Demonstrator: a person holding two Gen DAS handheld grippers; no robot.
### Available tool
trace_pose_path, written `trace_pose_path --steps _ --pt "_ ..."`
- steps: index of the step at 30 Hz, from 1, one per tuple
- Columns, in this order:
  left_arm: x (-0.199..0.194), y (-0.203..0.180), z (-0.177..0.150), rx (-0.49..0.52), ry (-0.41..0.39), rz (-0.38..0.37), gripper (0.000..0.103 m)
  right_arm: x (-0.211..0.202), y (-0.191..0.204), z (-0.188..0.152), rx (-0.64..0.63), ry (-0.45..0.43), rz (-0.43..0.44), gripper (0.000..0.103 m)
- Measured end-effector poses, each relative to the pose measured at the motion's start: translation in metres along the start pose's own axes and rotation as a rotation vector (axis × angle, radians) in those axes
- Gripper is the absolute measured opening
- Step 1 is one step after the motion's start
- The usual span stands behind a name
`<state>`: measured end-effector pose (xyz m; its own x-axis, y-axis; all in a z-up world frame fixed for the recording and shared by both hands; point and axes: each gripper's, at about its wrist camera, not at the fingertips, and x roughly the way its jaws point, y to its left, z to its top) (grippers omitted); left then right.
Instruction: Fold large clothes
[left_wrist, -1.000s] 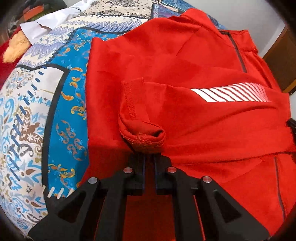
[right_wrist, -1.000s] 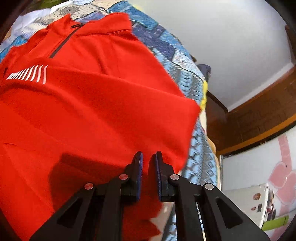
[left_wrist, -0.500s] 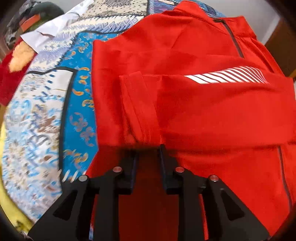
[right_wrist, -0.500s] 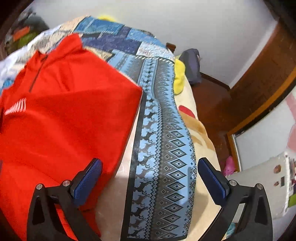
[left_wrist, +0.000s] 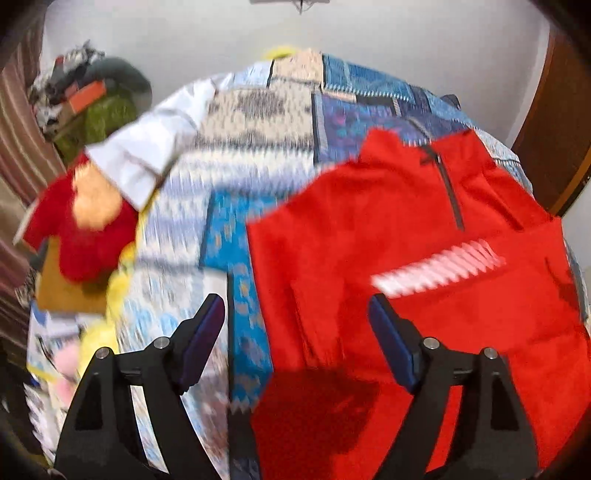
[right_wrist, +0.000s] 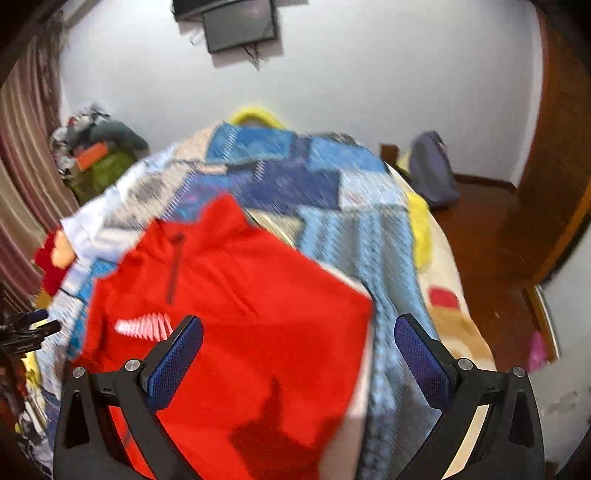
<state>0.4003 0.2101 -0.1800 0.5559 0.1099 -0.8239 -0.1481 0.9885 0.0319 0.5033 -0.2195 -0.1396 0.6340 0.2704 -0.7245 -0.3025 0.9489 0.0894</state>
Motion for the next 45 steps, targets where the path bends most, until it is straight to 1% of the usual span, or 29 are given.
trace_pose_path --steps 2,5,7,9,10,13,14,15,17,20,21,22,23,24,25,26,27,28,29,31,32,33,34,37,39,43,45 --pt "0.018 -0.003 0.026 0.022 -0.003 0.001 0.089 0.010 0.011 0.018 -0.044 -0.001 -0.018 0.103" --pt "0.036 -0.012 0.058 0.040 -0.004 -0.027 0.090 0.029 0.035 0.041 -0.154 0.006 -0.024 0.103" --pt "0.051 -0.021 0.075 0.051 0.006 -0.051 0.090 0.042 0.045 0.051 -0.190 0.017 -0.012 0.103" --pt "0.064 -0.030 0.086 0.066 0.018 -0.082 0.090 0.064 0.056 0.060 -0.206 0.042 -0.001 0.103" --pt "0.077 -0.037 0.095 0.077 0.029 -0.102 0.090 0.075 0.059 0.064 -0.204 0.057 0.009 0.103" --pt "0.108 -0.052 0.111 0.074 0.051 -0.140 0.090 0.122 0.066 0.072 -0.163 0.150 0.054 0.103" --pt "0.118 -0.056 0.116 0.070 0.065 -0.158 0.090 0.136 0.067 0.072 -0.148 0.180 0.055 0.103" --pt "0.127 -0.060 0.120 0.068 0.077 -0.167 0.090 0.159 0.069 0.073 -0.123 0.233 0.050 0.103" --pt "0.148 -0.069 0.131 0.075 0.089 -0.173 0.090 0.189 0.072 0.075 -0.106 0.279 0.062 0.103" --pt "0.172 -0.081 0.146 0.084 0.071 -0.179 0.090 0.222 0.077 0.077 -0.081 0.306 0.106 0.103" --pt "0.178 -0.083 0.149 0.076 0.072 -0.189 0.090 0.230 0.077 0.077 -0.060 0.313 0.123 0.103" --pt "0.188 -0.086 0.153 0.060 0.084 -0.215 0.090 0.237 0.078 0.077 -0.040 0.315 0.141 0.102" --pt "0.194 -0.088 0.156 0.048 0.088 -0.230 0.090 0.241 0.079 0.077 -0.030 0.308 0.143 0.100" --pt "0.196 -0.090 0.158 0.037 0.078 -0.239 0.086 0.243 0.081 0.078 -0.022 0.283 0.130 0.095" --pt "0.197 -0.091 0.160 0.026 0.052 -0.246 0.079 0.244 0.083 0.078 -0.022 0.259 0.126 0.087" --pt "0.197 -0.093 0.161 0.019 0.037 -0.244 0.059 0.242 0.084 0.079 -0.020 0.244 0.133 0.081" --pt "0.198 -0.095 0.162 0.006 0.039 -0.246 0.045 0.239 0.087 0.079 -0.020 0.221 0.166 0.068" --pt "0.199 -0.095 0.161 -0.014 0.044 -0.248 0.037 0.237 0.091 0.080 -0.030 0.217 0.174 0.058" --pt "0.199 -0.096 0.160 -0.028 0.051 -0.247 0.024 0.236 0.094 0.080 -0.044 0.215 0.175 0.053" --pt "0.194 -0.098 0.157 -0.021 0.044 -0.227 0.014 0.230 0.103 0.078 -0.096 0.209 0.180 0.033" --pt "0.190 -0.100 0.156 -0.001 0.035 -0.219 0.009 0.225 0.106 0.077 -0.106 0.208 0.193 0.029" --pt "0.184 -0.101 0.154 0.014 0.025 -0.214 0.007 0.221 0.108 0.076 -0.108 0.209 0.204 0.023" --pt "0.173 -0.102 0.152 0.029 0.010 -0.214 0.007 0.214 0.111 0.075 -0.114 0.203 0.216 0.019" --pt "0.145 -0.103 0.145 0.059 -0.019 -0.226 0.006 0.190 0.119 0.070 -0.146 0.174 0.223 0.017" --pt "0.119 -0.106 0.139 0.097 -0.045 -0.220 0.006 0.168 0.123 0.067 -0.162 0.159 0.231 0.017" --pt "0.065 -0.112 0.118 0.170 -0.084 -0.204 0.006 0.126 0.126 0.062 -0.170 0.134 0.252 0.016" --pt "0.045 -0.115 0.107 0.194 -0.097 -0.201 0.006 0.101 0.128 0.056 -0.178 0.125 0.262 0.016"
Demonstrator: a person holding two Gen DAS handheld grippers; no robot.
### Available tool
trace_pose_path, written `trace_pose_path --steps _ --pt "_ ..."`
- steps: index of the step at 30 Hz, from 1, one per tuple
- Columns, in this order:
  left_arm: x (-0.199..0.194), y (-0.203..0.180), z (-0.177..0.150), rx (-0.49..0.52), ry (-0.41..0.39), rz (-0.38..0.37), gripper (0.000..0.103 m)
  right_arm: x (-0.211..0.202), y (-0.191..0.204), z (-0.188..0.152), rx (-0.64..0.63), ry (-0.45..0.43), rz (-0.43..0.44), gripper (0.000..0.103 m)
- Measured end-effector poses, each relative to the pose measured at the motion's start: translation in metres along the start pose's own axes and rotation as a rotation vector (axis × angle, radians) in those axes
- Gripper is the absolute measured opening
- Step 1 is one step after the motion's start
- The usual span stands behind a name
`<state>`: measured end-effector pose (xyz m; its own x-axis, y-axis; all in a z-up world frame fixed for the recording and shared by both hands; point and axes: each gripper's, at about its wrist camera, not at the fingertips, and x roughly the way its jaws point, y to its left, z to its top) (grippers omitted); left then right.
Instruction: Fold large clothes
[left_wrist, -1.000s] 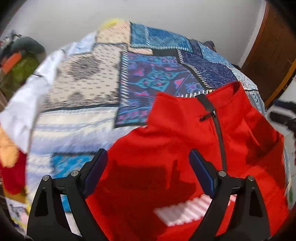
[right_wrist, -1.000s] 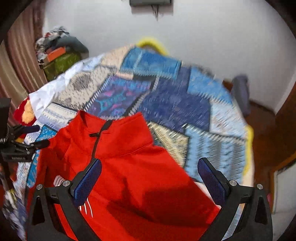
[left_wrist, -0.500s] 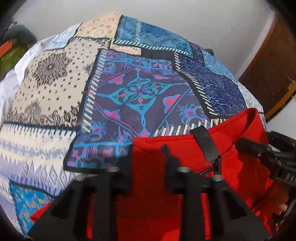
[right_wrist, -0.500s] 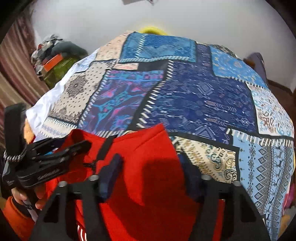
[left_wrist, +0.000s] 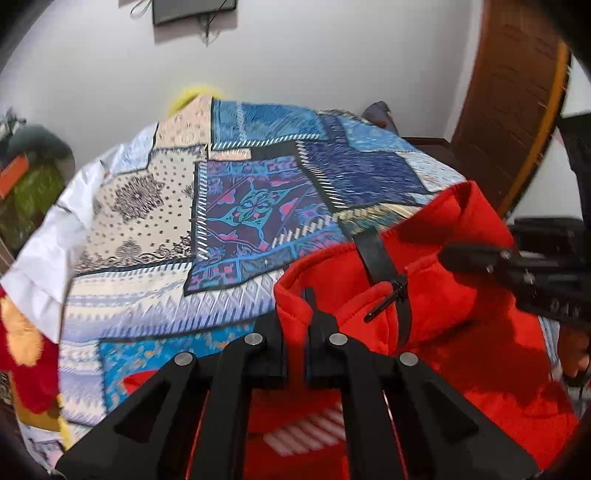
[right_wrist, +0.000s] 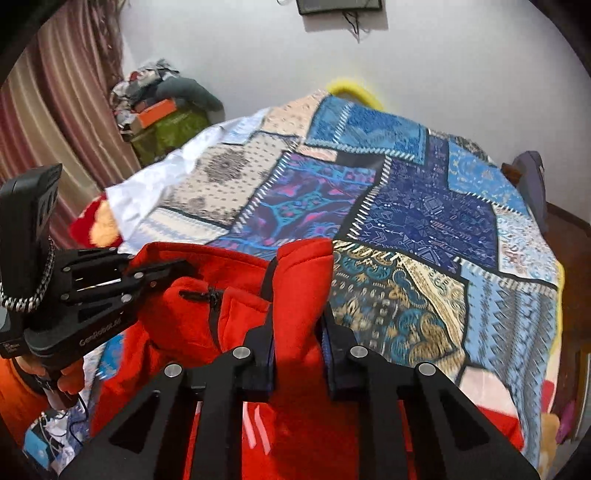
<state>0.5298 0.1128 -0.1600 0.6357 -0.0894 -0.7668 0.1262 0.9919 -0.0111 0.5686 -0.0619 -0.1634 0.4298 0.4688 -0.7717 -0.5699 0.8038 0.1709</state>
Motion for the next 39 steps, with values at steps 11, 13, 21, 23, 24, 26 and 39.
trace_pose_path --steps 11,13,21,23,24,26,39 --pt "-0.075 -0.034 -0.076 0.002 0.041 -0.035 0.006 -0.076 0.048 -0.080 -0.012 0.029 0.024 0.016" --pt "-0.078 -0.039 -0.095 0.002 0.062 -0.034 0.006 -0.081 0.056 -0.096 -0.012 0.045 0.020 0.016" --pt "-0.068 -0.054 -0.156 -0.021 0.149 -0.028 0.006 -0.081 0.068 -0.159 0.012 0.128 0.014 0.017" --pt "-0.065 -0.057 -0.169 -0.026 0.167 -0.032 0.006 -0.080 0.066 -0.172 0.030 0.154 0.034 0.017" --pt "-0.064 -0.058 -0.175 -0.029 0.172 -0.034 0.007 -0.080 0.064 -0.180 0.039 0.173 0.048 0.017" --pt "-0.064 -0.059 -0.188 -0.036 0.185 -0.045 0.007 -0.080 0.059 -0.194 0.056 0.218 0.073 0.017" --pt "-0.105 -0.064 -0.232 0.042 0.210 -0.065 0.019 -0.144 0.058 -0.222 -0.072 0.208 -0.028 0.019"
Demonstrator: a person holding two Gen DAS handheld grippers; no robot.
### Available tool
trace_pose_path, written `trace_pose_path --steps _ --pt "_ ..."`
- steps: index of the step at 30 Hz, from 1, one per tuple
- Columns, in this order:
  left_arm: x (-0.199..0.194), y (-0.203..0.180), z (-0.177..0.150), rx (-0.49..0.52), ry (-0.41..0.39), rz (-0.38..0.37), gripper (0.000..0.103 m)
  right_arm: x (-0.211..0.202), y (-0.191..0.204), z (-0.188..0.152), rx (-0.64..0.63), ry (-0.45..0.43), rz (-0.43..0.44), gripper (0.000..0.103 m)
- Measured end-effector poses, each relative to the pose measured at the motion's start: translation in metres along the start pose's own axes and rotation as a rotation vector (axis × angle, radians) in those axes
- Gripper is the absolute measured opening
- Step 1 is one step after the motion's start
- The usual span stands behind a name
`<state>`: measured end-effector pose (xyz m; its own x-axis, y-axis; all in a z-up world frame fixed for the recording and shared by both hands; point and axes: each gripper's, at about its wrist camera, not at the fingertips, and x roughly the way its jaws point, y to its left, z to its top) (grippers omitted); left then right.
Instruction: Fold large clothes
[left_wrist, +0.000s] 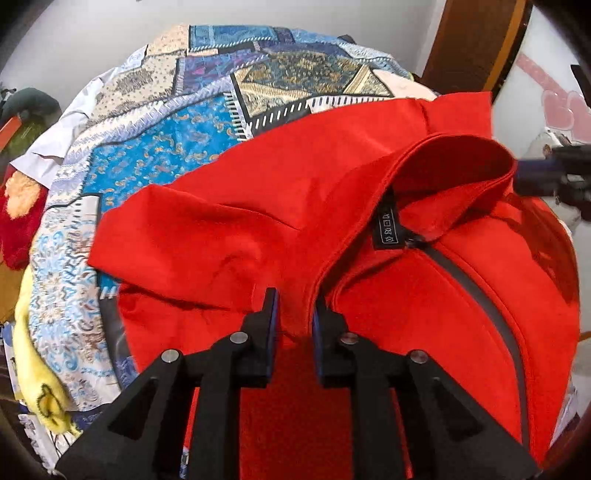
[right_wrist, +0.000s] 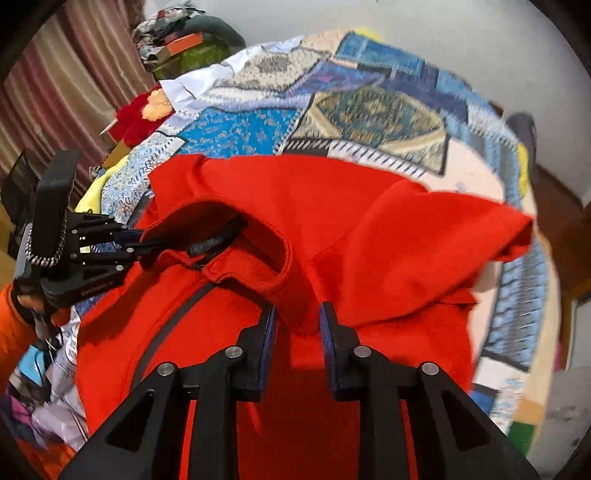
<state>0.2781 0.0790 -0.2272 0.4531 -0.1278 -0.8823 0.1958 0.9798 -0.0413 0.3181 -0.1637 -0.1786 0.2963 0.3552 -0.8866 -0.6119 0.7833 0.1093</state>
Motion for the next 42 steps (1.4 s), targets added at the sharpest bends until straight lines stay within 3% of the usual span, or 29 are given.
trace_pose_path --steps 5,10,12,17,21,24,27,29,30,32,33,34,37,42 --pt "-0.039 0.022 0.014 -0.049 -0.088 0.038 0.040 -0.030 -0.013 0.020 0.033 -0.067 -0.024 0.019" --pt "-0.062 0.051 0.053 -0.130 -0.181 0.066 0.041 -0.027 -0.010 0.061 0.051 -0.117 -0.041 0.019" --pt "-0.055 0.057 0.071 -0.123 -0.192 0.086 0.049 -0.009 -0.004 0.082 0.058 -0.111 -0.035 0.019" --pt "-0.002 0.061 0.093 -0.113 -0.115 0.080 0.054 0.065 0.008 0.104 0.075 0.034 0.005 0.019" --pt "0.054 0.053 0.079 -0.093 0.015 0.072 0.055 0.123 0.015 0.089 0.032 0.174 -0.059 0.019" --pt "0.084 0.045 0.052 -0.042 0.104 0.080 0.058 0.124 0.022 0.072 -0.082 0.140 -0.132 0.019" --pt "0.077 0.042 0.035 -0.015 0.051 0.137 0.073 0.119 0.024 0.059 -0.177 0.133 -0.312 0.019" --pt "0.072 0.043 0.028 -0.013 0.054 0.125 0.073 0.113 0.019 0.050 -0.192 0.121 -0.348 0.019" --pt "0.069 0.045 0.024 -0.028 0.059 0.114 0.073 0.109 0.015 0.047 -0.178 0.117 -0.362 0.023" --pt "0.067 0.045 0.017 -0.047 0.058 0.106 0.073 0.101 0.005 0.043 -0.160 0.103 -0.417 0.049" --pt "0.067 0.045 0.014 -0.053 0.054 0.108 0.073 0.097 0.000 0.040 -0.154 0.089 -0.464 0.078" --pt "0.065 0.044 0.012 -0.058 0.052 0.111 0.074 0.094 -0.006 0.037 -0.141 0.072 -0.483 0.094" --pt "0.059 0.045 0.003 -0.075 0.052 0.135 0.078 0.083 -0.032 0.028 -0.039 0.085 -0.425 0.095" --pt "0.048 0.052 -0.016 -0.088 0.069 0.156 0.080 0.059 -0.070 0.005 0.079 0.087 -0.414 0.095"
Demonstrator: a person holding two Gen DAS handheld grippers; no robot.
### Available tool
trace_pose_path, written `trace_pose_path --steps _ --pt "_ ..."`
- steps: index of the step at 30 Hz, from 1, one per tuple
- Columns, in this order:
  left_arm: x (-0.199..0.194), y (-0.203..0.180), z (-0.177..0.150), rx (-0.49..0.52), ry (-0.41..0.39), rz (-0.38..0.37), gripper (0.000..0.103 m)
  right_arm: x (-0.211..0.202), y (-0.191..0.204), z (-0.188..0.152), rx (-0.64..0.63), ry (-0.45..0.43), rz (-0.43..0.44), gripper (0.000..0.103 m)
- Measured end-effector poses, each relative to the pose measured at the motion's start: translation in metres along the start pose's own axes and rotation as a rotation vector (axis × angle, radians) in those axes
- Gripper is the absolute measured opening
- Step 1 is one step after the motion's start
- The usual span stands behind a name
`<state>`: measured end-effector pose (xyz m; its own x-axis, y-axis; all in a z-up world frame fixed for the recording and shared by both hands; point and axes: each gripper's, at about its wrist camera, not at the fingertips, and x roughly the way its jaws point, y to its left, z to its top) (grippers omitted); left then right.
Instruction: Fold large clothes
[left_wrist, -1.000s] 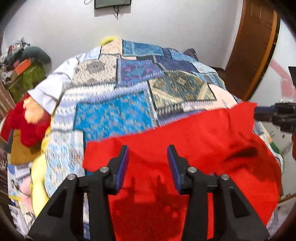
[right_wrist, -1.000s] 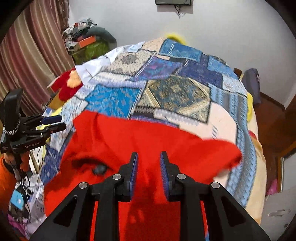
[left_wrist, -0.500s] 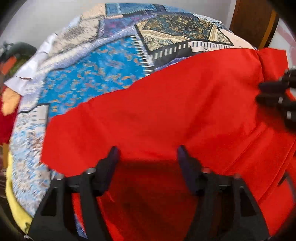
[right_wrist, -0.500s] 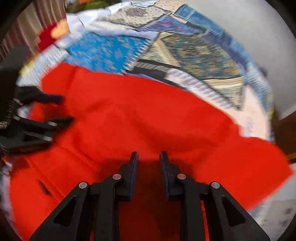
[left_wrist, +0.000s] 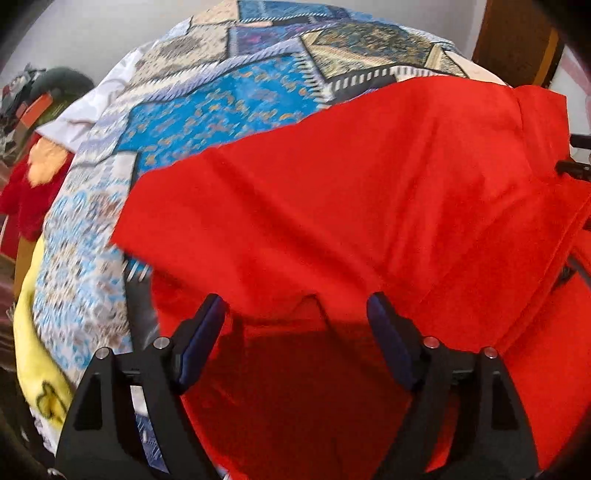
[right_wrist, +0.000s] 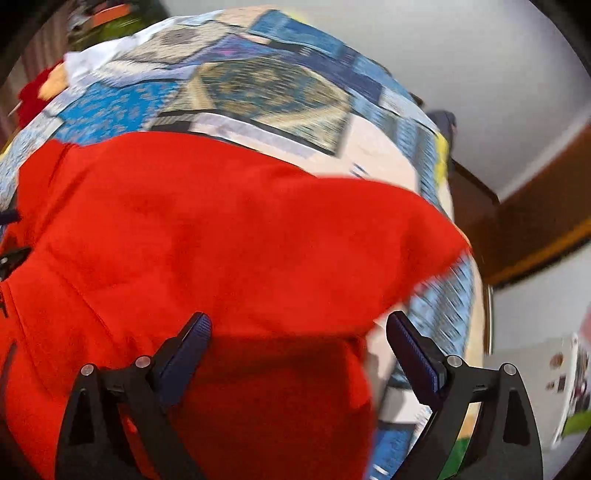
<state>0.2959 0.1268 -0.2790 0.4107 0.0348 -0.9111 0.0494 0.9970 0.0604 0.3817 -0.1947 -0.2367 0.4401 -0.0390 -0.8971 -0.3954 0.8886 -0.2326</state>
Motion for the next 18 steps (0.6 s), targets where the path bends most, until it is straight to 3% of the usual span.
trace_pose_path --steps 4,10,12,18 --pt "-0.019 0.031 -0.005 -0.071 -0.001 0.005 0.080 -0.011 -0.030 -0.011 0.104 -0.002 0.099 0.095" --pt "-0.053 0.091 0.008 -0.266 -0.092 -0.027 0.083 -0.028 -0.064 -0.003 0.267 -0.052 0.295 0.095" --pt "-0.048 0.111 0.013 -0.348 -0.098 -0.077 0.088 -0.026 -0.071 0.007 0.314 -0.060 0.329 0.095" --pt "0.010 0.138 0.014 -0.566 0.043 -0.283 0.088 0.009 -0.082 0.025 0.410 -0.018 0.385 0.095"
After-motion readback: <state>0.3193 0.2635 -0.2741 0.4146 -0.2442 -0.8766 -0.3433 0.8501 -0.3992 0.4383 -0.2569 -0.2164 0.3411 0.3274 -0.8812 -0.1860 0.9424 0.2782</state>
